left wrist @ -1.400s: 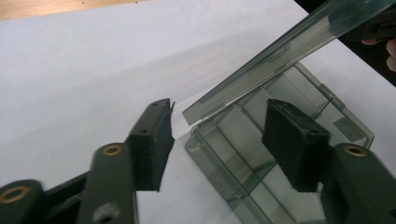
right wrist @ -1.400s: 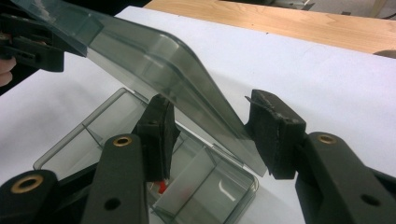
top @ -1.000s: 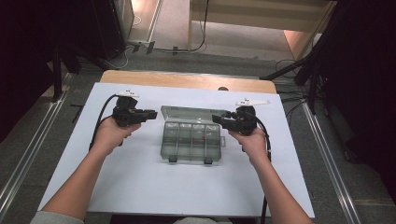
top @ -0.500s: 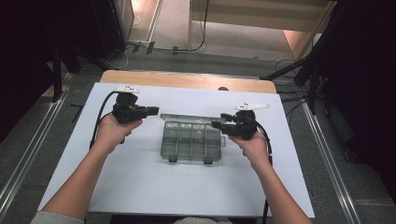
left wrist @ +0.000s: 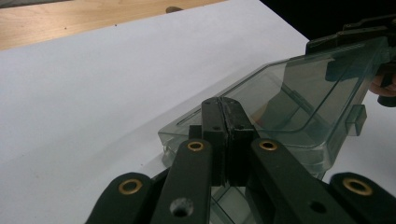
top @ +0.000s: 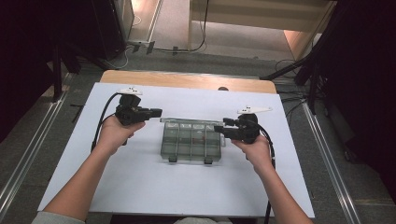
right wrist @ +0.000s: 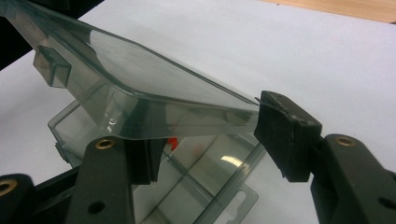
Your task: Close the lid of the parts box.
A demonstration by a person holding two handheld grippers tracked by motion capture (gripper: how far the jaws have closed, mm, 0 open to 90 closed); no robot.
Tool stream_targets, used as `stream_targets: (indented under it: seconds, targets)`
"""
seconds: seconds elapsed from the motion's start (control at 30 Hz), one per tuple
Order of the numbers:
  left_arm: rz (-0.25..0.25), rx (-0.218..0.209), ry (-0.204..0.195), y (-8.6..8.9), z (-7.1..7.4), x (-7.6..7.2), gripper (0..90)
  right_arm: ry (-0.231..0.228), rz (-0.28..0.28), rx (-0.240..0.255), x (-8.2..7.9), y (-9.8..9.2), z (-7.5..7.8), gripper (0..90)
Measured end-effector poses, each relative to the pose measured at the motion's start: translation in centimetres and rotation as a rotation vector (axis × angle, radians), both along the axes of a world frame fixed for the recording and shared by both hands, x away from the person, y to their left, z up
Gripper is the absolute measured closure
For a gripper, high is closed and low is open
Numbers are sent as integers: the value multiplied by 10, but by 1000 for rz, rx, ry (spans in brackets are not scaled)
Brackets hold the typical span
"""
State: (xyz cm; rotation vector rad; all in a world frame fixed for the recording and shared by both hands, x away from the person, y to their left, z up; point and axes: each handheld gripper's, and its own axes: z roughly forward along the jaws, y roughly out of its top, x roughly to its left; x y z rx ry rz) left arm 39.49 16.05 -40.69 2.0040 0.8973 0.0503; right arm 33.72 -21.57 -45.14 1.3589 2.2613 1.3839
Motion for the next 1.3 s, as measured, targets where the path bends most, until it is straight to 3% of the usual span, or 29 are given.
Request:
stream_targets:
  seconds: [0.33, 0.7, 1.3]
  targets:
    - [-16, 0, -14, -4, 0, -4, 893, 9, 12, 6, -7, -4, -1, 480]
    - [-43, 8, 13, -8, -5, -7, 892, 21, 23, -8, -13, -7, -2, 492]
    - [-62, 25, 9, -12, -7, -12, 891, 34, 18, -26, -19, -17, -7, 492]
